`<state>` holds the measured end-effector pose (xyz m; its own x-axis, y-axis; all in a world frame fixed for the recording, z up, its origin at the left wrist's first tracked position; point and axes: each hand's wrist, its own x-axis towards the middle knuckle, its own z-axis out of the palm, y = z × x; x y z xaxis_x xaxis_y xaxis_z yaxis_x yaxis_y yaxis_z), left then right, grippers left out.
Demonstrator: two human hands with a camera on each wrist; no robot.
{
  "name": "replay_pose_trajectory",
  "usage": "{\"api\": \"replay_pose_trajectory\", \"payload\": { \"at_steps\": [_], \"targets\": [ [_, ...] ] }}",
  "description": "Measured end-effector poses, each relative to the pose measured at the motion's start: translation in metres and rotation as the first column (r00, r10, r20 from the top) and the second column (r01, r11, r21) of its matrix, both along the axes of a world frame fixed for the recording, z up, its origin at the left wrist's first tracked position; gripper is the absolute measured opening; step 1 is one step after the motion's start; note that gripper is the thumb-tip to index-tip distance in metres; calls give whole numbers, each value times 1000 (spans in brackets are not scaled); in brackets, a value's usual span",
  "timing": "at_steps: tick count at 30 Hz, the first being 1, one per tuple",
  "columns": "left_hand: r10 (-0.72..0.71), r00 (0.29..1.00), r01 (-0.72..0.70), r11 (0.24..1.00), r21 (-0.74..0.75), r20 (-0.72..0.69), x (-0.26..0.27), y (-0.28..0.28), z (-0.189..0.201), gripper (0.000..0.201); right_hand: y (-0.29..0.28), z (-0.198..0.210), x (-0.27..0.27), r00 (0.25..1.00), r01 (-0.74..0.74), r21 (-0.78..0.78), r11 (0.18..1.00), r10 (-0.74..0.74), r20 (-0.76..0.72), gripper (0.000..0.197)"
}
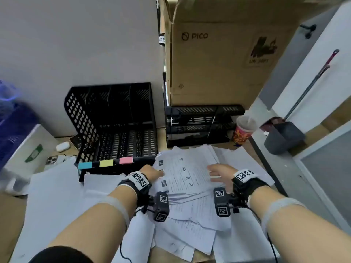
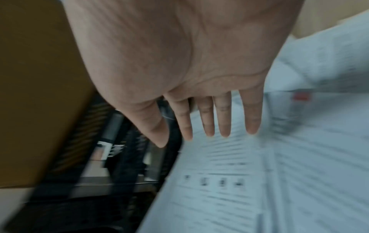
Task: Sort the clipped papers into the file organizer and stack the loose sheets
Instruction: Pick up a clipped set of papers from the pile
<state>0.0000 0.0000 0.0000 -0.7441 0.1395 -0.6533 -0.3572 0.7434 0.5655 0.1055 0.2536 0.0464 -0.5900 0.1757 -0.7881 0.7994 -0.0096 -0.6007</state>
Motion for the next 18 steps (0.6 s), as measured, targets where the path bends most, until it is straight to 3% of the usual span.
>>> {"api": "replay_pose_trajectory", "payload": {
  "at_steps": [2,5,8,13,18],
  "targets": [
    [76,996,-78,996,-45,-35,4,0,-19,24,3,-17,6,998,-42,25,999,41,53,48],
    [153,986,-155,988,-16,-70,15,-4,-53,31,3,-53,13,975,-218,153,964,208,78,47],
    [245,962,-244,969,28,-123,27,-2,-62,18,-2,-67,15,929,-369,246,896,358,88,48],
    [296,920,-299,954,28,-257,38,9,-60,12,-1,-67,13,901,-432,291,853,420,105,44],
    [319,873,-341,940,5,-368,43,14,-55,8,2,-65,9,910,-414,255,874,404,93,43]
  ]
}}
